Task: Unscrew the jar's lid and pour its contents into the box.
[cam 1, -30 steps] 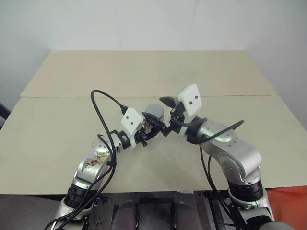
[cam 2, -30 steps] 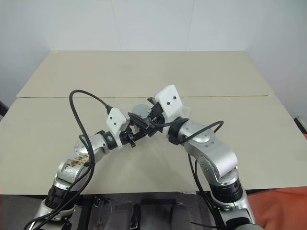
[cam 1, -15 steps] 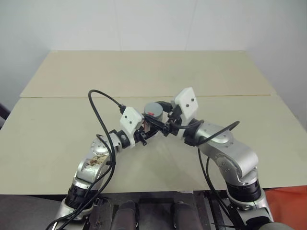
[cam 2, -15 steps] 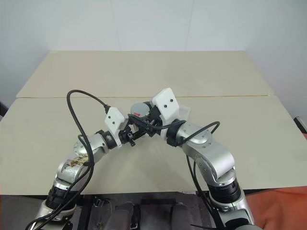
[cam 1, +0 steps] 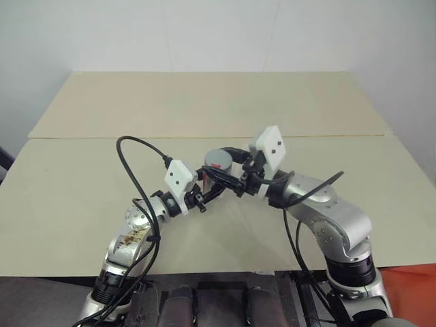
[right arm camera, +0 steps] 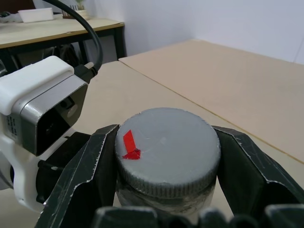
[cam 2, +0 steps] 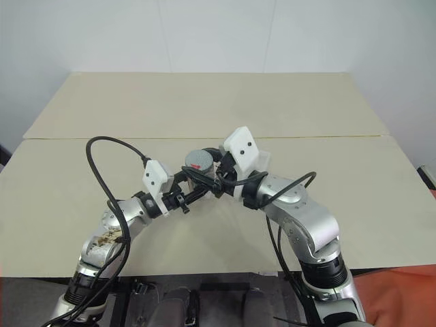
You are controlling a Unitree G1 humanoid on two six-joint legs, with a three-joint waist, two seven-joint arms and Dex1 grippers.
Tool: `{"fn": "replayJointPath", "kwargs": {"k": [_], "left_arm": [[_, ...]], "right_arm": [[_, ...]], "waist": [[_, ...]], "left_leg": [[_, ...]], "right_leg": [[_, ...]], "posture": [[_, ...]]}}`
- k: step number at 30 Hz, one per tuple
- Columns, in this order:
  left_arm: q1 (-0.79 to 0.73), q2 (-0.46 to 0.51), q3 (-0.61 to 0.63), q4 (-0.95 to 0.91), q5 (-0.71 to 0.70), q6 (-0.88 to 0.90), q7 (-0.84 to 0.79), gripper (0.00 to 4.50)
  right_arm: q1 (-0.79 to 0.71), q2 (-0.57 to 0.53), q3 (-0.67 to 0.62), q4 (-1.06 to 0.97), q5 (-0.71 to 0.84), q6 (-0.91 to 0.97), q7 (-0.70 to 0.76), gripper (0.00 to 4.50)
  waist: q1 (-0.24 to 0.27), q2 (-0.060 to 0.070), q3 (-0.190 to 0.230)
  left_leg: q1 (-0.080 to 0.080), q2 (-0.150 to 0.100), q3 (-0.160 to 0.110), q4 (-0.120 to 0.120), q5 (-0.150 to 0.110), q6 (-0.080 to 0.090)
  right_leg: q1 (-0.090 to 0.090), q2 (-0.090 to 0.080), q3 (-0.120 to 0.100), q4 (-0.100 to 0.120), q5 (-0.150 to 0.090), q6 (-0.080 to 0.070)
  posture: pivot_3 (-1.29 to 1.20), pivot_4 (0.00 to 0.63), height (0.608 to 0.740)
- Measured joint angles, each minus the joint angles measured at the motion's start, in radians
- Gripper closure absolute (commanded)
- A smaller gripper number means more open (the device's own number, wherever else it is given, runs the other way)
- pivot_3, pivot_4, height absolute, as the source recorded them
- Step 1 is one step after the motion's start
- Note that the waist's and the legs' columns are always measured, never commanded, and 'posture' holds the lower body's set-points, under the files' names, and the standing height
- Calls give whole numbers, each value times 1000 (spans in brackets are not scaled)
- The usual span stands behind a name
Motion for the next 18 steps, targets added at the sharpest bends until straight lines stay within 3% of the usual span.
{"fn": "replayJointPath", "kwargs": {"k": [9,18], "left_arm": [[17,52,13,12,-78,-35,-179,2434],[11,64,15,38,-110,-46,-261,2434]], "right_arm": [[-10,-107,-4,69,59,-112,263,1658],[-71,-128,8,230,60,-230,493,1658]], "waist": [[0,0,0],[0,0,0]], "left_leg": [[0,0,0,0,0,0],[0,0,0,0,0,0]], "right_leg": [[0,0,0,0,0,0],[0,0,0,0,0,0]], "posture": [[0,150,740],[0,150,740]]}}
